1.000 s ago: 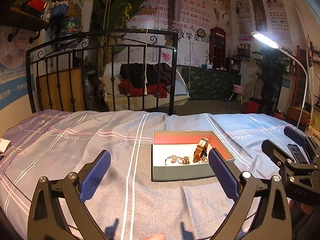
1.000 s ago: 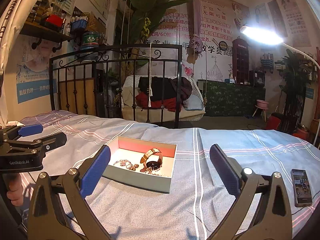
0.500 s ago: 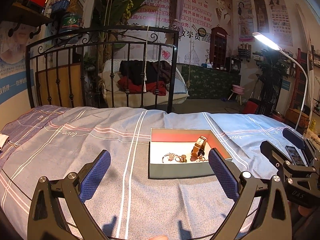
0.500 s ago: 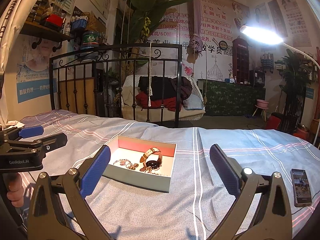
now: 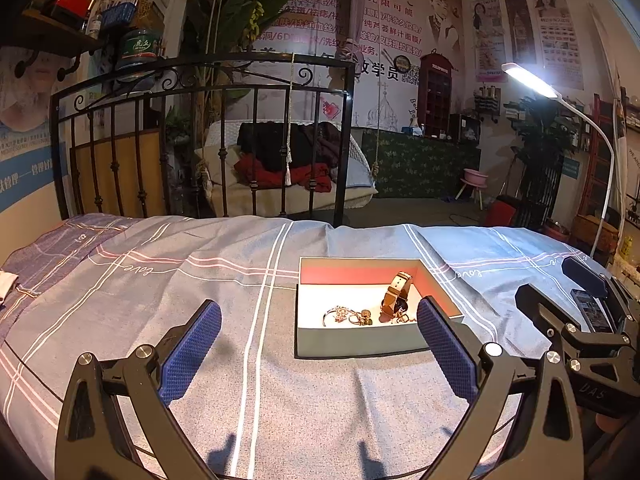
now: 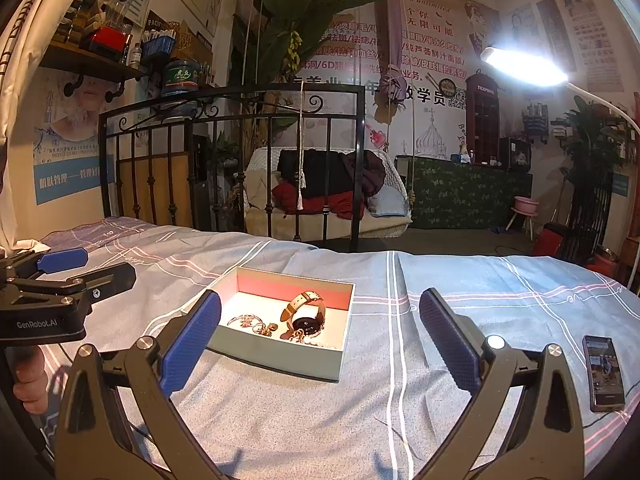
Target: Organize jewelry
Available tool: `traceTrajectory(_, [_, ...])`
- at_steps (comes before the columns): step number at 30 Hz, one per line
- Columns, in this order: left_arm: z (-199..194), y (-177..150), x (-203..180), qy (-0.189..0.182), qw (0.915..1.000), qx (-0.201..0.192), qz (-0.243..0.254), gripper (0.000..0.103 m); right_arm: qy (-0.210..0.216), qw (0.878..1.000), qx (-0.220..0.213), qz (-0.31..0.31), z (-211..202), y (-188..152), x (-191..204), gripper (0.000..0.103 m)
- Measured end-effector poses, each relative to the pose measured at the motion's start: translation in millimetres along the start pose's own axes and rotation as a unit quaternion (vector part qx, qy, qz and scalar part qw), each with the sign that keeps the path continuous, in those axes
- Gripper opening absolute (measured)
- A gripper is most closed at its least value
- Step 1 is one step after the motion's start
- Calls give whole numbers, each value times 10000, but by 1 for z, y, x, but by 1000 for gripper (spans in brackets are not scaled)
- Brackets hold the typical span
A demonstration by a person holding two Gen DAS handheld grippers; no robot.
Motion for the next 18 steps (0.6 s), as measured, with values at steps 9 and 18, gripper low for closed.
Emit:
traceTrajectory(9, [2, -2, 0, -52, 9999, 93, -52, 96, 13, 10000, 31, -10, 3, -2, -1, 98])
traceTrajectory(18, [4, -1, -2, -110, 9998, 166, -1, 96, 3, 10000, 54, -19, 4, -5, -2, 98])
Point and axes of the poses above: each gripper's, at about its wrist camera, not at the fingertips, and z roughly the way its jaws point, x to its left, y to its top, the point moved 3 cm from there along z, roughly the way its jaws point, and after that the axes turned 11 degrees about -y, right-handed, at the moved point
